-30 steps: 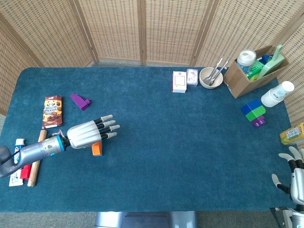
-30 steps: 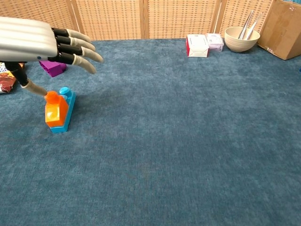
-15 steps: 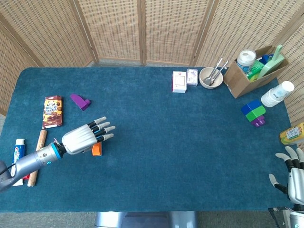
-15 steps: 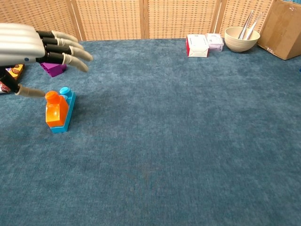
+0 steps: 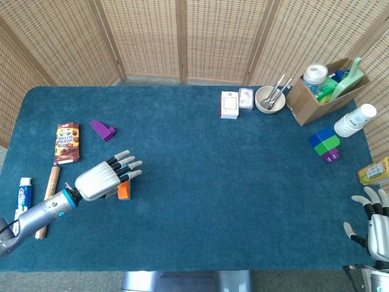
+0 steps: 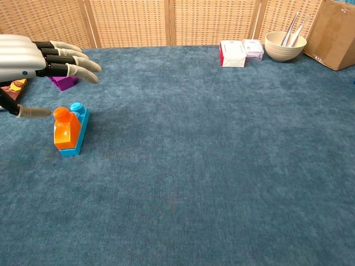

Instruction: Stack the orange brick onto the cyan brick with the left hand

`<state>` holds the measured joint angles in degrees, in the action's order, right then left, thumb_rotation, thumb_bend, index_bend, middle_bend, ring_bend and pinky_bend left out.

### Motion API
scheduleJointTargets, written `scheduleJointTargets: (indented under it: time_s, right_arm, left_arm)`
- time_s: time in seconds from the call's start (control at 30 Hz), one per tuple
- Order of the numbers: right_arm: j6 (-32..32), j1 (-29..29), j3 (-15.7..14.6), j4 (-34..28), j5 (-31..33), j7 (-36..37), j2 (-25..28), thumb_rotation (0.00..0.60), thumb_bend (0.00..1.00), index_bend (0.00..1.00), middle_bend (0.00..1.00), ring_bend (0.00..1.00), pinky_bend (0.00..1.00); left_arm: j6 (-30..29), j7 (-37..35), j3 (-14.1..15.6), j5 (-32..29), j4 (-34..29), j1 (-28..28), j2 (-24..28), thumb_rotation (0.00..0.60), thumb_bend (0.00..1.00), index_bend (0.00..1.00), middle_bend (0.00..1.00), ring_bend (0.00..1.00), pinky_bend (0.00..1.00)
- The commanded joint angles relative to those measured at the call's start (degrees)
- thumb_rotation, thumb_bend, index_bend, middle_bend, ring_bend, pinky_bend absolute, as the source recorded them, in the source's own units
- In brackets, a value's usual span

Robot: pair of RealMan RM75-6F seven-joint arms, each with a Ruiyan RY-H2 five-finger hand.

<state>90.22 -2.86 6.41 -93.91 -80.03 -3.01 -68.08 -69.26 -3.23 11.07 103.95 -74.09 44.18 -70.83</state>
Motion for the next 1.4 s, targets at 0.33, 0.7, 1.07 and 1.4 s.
scheduleJointTargets:
  time_s: [0.33,0.7,1.07,1.4]
  right_arm:
    - [0.09,-0.07,-0.07,-0.1,-0.06,0.05,0.1,0.6,0.22,0.29,0.16,0.0,0.0]
    - [0.27,-0.2,-0.19,-0.09,-0.33,0.42,0.25,0.599,0.22,0.29,0.16,0.0,0.0]
    - [0.79,-0.69,-0.32,-0.3,-0.34,0.71,0.72,0.6,0.22,0.29,0.16,0.0,0.0]
    - [1.03,-0.91,-0.19,-0.51,-0.15,0.79,1.06,0.597,0.22,0.29,0.16,0.0,0.0]
  left_arm:
    - [-2.22,-4.22,-1.71,-2.43,2.51,-4.33,-4.02,0.442,0.39,0.1,0.02,0.0,0.0]
    - [-3.36,-4.09,-2.84,-4.24,4.05,-8.01,-7.85,0.419,0.39,0.1,0.01,0.0,0.0]
    - [-0.87,-5.83,-3.55,-5.72,7.38,-9.14,-12.02,0.415,0.39,0.09,0.0,0.0,0.0]
    - [2.11,-7.07,-4.96,-7.16,11.42,-8.64,-16.21,0.404,0.39,0.09,0.0,0.0,0.0]
